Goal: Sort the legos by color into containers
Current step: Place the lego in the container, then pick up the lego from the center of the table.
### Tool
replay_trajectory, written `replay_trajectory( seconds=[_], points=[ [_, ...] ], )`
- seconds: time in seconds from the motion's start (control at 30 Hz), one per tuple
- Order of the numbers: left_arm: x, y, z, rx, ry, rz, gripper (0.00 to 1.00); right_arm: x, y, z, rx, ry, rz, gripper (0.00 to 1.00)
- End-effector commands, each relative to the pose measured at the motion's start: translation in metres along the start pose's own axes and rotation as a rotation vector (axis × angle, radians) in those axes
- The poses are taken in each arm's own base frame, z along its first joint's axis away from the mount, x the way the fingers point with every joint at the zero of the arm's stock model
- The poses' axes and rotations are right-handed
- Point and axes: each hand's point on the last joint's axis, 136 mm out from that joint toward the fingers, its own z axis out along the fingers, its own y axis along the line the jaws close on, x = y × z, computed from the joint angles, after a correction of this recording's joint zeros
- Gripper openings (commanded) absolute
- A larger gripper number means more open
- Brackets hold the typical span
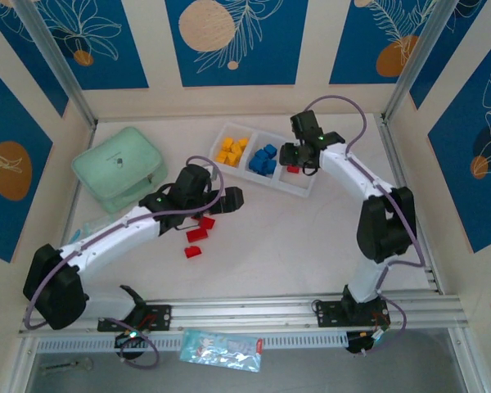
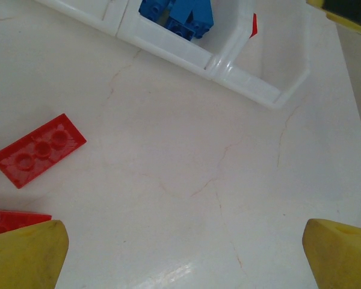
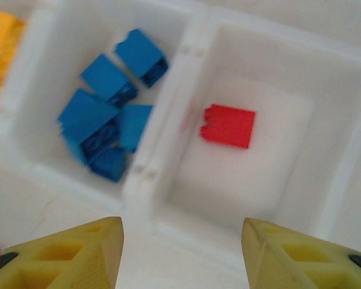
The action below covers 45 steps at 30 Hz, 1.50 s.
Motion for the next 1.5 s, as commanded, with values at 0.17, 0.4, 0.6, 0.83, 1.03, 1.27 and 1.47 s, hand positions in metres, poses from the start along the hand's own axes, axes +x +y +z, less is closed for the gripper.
replay_trajectory(
  seconds=[0.17, 0.4, 0.6, 0.83, 1.03, 1.27, 1.47],
  points=[
    [0.017, 0.036, -0.025, -0.084, -0.01, -0.024, 0.99, 0.068, 0.056, -0.024, -0.098, 0.064, -0.126, 0.6],
    [0.039, 0.068, -0.042, -0.143, -0.022, -0.08, 0.99, 0.119, 0.116, -0.023, -0.197, 0.147, -0.21, 0.64],
    [0.048, 0.082, -0.057, -0.18, -0.035, -0.106, 0.99, 0.148, 0.161, -0.005, -0.227, 0.206, -0.269, 0.67],
    [0.052, 0.094, -0.071, -0.23, -0.051, -0.126, 0.99, 0.152, 0.199, 0.021, -0.266, 0.23, -0.295, 0.71],
    [0.054, 0.103, -0.081, -0.263, -0.074, -0.135, 0.99, 0.148, 0.208, 0.049, -0.217, 0.222, -0.355, 0.78],
    [0.054, 0.111, -0.09, -0.293, -0.097, -0.139, 0.99, 0.143, 0.21, 0.067, -0.189, 0.221, -0.431, 0.89],
    [0.055, 0.114, -0.091, -0.301, -0.101, -0.146, 0.99, 0.149, 0.214, 0.077, -0.21, 0.247, -0.47, 0.92]
  ],
)
